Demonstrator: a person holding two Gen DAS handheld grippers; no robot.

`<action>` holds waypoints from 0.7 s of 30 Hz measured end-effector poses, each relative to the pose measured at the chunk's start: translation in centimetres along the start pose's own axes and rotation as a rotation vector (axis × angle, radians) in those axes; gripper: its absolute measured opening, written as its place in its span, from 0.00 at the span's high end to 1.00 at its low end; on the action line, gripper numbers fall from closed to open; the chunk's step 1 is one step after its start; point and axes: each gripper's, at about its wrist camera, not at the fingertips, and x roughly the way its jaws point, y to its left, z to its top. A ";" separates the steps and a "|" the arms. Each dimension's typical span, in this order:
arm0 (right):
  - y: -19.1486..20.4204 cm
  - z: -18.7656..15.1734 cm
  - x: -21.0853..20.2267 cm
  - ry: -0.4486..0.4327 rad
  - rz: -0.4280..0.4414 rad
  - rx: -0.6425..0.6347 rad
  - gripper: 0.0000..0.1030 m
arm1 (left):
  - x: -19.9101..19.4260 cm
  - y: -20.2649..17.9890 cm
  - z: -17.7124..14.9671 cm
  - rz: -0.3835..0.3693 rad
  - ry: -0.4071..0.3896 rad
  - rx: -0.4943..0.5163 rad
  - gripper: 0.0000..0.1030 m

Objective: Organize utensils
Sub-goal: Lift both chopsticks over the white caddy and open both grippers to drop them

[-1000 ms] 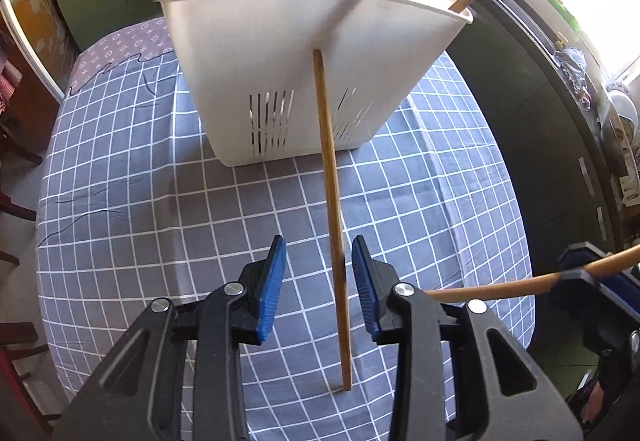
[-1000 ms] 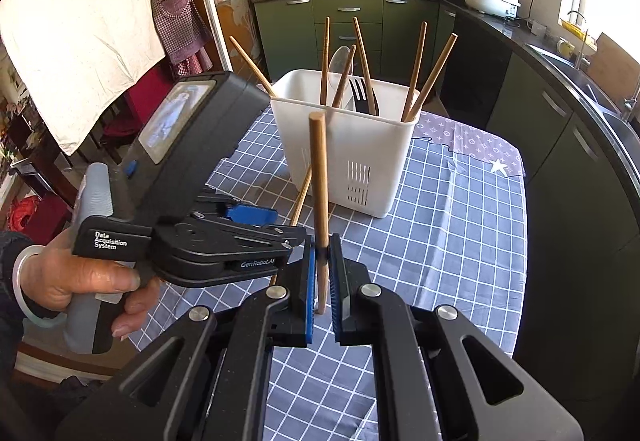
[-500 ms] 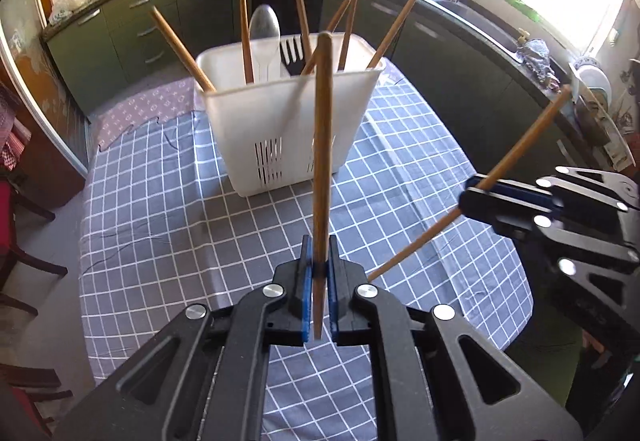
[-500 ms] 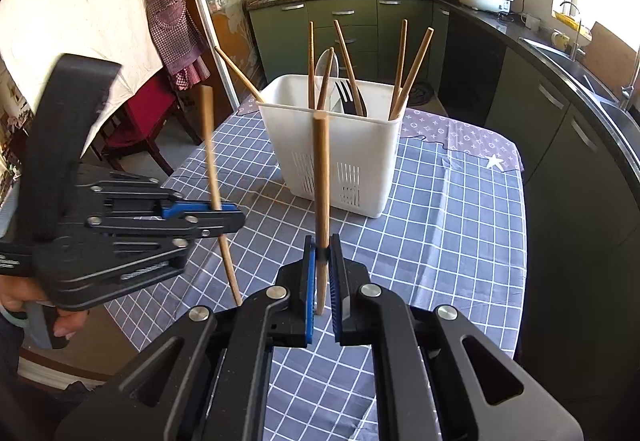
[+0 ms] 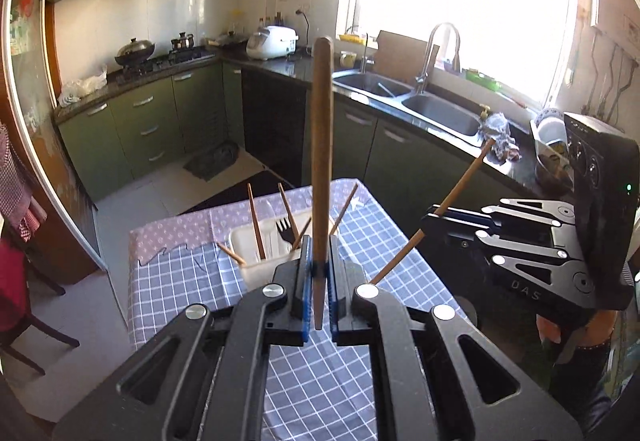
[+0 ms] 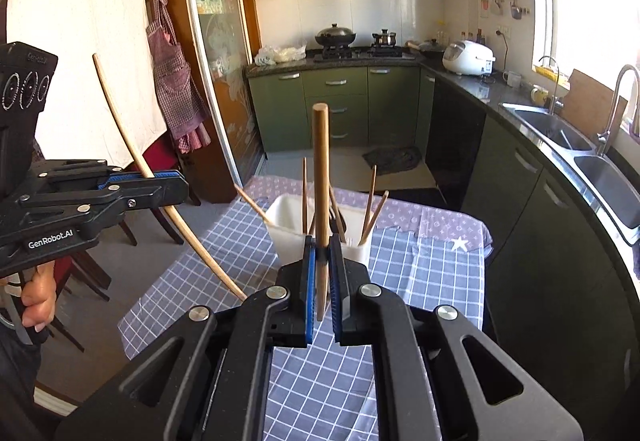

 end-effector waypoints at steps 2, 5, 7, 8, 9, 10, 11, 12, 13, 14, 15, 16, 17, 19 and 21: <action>-0.3 1.5 -0.9 -0.042 0.001 0.011 0.93 | -0.5 0.1 1.3 0.024 -0.055 -0.005 0.94; -0.8 3.6 -1.6 -0.089 0.003 0.031 0.93 | -0.5 0.2 3.0 0.074 -0.129 -0.001 0.94; -1.1 4.8 -1.5 -0.114 -0.001 0.040 0.93 | 0.2 0.4 3.7 0.111 -0.157 0.006 0.94; -1.2 5.4 -1.4 -0.121 -0.005 0.044 0.93 | 0.9 0.5 3.9 0.129 -0.165 0.010 0.94; -1.3 6.0 -1.1 -0.128 -0.011 0.045 0.93 | 1.6 0.7 4.0 0.144 -0.167 0.011 0.94; -1.3 6.5 -0.7 -0.132 -0.015 0.045 0.93 | 2.3 0.8 4.1 0.154 -0.162 0.010 0.94; -1.4 6.9 -0.2 -0.138 -0.018 0.049 0.93 | 3.3 1.2 4.0 0.157 -0.152 0.003 0.94; -1.6 7.2 0.3 -0.139 -0.022 0.052 0.93 | 4.2 1.6 3.9 0.161 -0.141 -0.008 0.94; -1.8 7.5 1.0 -0.136 -0.025 0.055 0.93 | 4.9 2.0 3.8 0.163 -0.132 -0.018 0.94; -1.9 7.7 1.7 -0.132 -0.027 0.059 0.93 | 5.8 2.4 3.7 0.166 -0.123 -0.028 0.94; -2.1 7.8 2.7 -0.125 -0.030 0.063 0.93 | 6.5 2.8 3.6 0.169 -0.113 -0.037 0.94; -2.3 7.9 3.6 -0.115 -0.033 0.068 0.93 | 7.3 3.3 3.5 0.173 -0.105 -0.046 0.94; -2.5 8.0 4.5 -0.101 -0.031 0.073 0.93 | 8.0 3.6 3.3 0.177 -0.095 -0.051 0.94; -2.7 7.8 6.3 -0.079 -0.030 0.081 0.93 | 9.2 4.2 2.7 0.168 -0.072 -0.057 0.94; -3.0 7.5 8.0 -0.058 -0.032 0.083 0.93 | 10.3 4.4 2.2 0.163 -0.052 -0.057 0.94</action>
